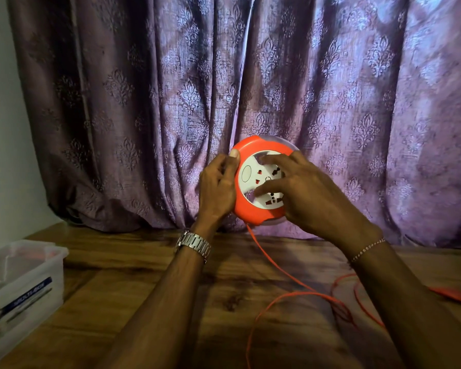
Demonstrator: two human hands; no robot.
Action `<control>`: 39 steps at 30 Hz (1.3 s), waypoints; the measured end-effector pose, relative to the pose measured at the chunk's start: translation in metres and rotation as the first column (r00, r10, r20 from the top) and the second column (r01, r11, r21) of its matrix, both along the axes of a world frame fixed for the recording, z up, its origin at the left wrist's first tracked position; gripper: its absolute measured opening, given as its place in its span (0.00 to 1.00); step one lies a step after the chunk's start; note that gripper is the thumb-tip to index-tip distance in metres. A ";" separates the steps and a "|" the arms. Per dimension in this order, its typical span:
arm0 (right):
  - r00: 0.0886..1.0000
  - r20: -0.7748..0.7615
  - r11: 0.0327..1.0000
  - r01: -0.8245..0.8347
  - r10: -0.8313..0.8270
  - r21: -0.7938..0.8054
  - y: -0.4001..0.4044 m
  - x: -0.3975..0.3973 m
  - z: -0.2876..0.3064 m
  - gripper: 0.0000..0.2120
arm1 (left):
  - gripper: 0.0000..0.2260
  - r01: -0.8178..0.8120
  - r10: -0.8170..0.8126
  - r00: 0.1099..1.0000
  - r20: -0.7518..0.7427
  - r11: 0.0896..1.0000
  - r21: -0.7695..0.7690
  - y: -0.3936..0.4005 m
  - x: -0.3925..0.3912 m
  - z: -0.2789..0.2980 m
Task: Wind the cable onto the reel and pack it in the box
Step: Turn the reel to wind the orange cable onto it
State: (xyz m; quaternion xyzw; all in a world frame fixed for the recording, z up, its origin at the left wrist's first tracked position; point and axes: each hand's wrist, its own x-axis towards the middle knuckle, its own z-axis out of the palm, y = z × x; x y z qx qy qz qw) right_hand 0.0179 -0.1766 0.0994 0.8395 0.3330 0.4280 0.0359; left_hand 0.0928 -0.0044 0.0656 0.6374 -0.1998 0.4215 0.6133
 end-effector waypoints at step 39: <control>0.992 0.082 0.992 0.099 -0.092 -0.078 0.004 0.003 -0.006 0.21 | 0.18 0.000 0.000 1.000 -0.004 0.999 0.043 0.001 0.003 -0.003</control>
